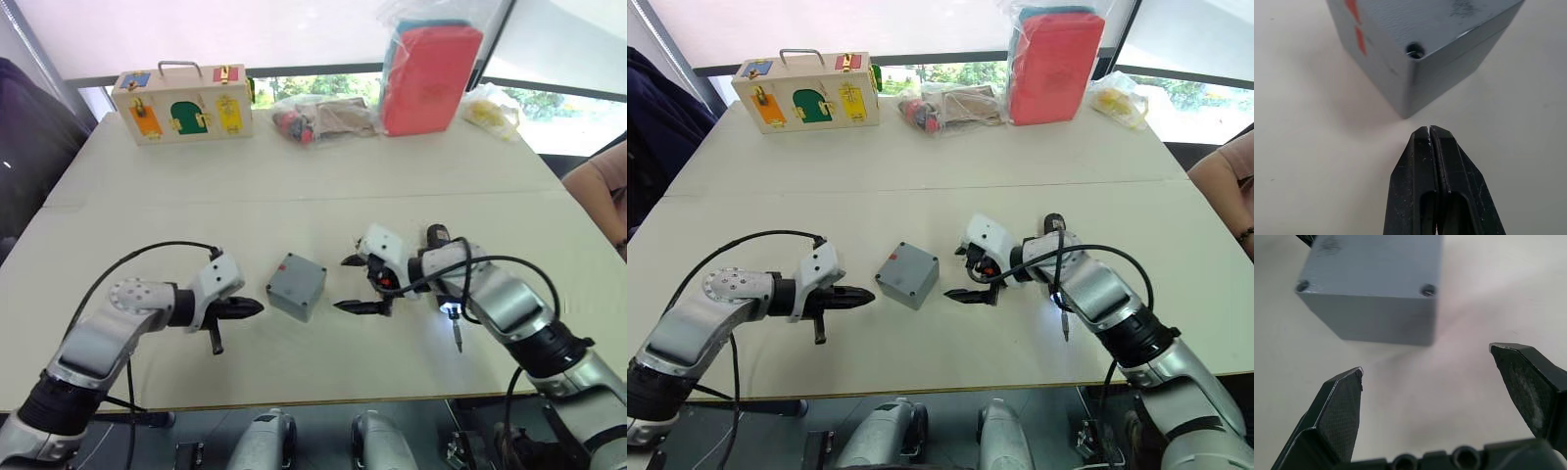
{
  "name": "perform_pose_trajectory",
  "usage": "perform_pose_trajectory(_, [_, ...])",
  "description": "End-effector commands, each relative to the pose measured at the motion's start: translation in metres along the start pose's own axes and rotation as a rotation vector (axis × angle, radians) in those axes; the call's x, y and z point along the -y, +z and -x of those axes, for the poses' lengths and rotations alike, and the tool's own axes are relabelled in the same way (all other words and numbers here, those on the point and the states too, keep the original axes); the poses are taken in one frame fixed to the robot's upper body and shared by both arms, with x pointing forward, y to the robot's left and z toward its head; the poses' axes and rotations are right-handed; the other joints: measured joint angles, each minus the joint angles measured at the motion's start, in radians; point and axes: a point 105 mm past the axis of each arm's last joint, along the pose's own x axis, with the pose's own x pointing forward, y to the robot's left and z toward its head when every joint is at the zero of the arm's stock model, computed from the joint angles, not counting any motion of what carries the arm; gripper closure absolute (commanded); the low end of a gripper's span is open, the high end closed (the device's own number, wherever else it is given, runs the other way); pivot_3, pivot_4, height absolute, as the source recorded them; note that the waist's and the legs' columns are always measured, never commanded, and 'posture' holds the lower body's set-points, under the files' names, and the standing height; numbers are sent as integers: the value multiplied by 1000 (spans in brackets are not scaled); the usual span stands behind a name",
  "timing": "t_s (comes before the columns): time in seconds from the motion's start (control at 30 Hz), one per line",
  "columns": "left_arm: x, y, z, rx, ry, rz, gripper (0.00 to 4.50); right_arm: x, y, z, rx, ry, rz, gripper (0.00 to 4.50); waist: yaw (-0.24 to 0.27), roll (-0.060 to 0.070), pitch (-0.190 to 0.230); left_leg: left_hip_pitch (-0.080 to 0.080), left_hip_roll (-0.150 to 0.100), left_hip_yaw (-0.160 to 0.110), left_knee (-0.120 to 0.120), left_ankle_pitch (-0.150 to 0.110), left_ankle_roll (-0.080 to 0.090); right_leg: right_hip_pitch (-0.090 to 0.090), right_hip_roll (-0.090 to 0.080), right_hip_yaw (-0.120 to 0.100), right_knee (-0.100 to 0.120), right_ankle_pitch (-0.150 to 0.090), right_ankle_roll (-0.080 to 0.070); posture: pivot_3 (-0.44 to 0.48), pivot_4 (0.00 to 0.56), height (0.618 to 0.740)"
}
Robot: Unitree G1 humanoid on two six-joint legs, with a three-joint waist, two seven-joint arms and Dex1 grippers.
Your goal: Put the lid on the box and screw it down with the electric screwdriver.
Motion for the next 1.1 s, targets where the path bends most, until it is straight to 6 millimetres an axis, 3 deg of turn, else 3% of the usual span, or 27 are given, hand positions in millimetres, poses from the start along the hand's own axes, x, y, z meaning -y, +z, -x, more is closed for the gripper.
perform_pose_trajectory(0.03, [3, 16, -2, 74, 31, -12, 4500, -14, 18, -6, 59, 84, 54, 64, 1, 0, 0, 0, 0, 0, 0, 1, -1, 0, 0, 0, 0, 0, 0, 0, 150, 740])
perform_pose_trajectory(0.2, [-7, 22, -7, 111, 90, -6, 4500, -33, 23, -8, 88, 146, 27, 64, 1, 0, 0, 0, 0, 0, 0, 1, -2, 0, 0, 0, 0, 0, 0, 0, 150, 740])
perform_pose_trajectory(0.53, [-25, 5, -1, 107, 107, -12, 4500, -45, 22, -5, 83, 133, -17, 64, 0, 0, 0, 0, 0, 0, 0, 1, -2, -1, 0, 0, 0, 0, 0, 0, 150, 740])
perform_pose_trajectory(0.83, [-33, 31, -9, 135, 100, -39, 4500, -43, 24, -3, 89, 94, -42, 64, 1, 0, 0, 0, 0, 0, 0, 1, -2, 0, -1, 0, 1, 0, 0, 0, 150, 740])
perform_pose_trajectory(1.1, [-27, 56, -19, 150, 101, -52, 4500, -32, 27, 7, 88, 25, -73, 64, 9, 0, 0, 0, -1, 0, 0, 1, -2, 0, 0, 0, 1, 0, 0, 0, 150, 740])
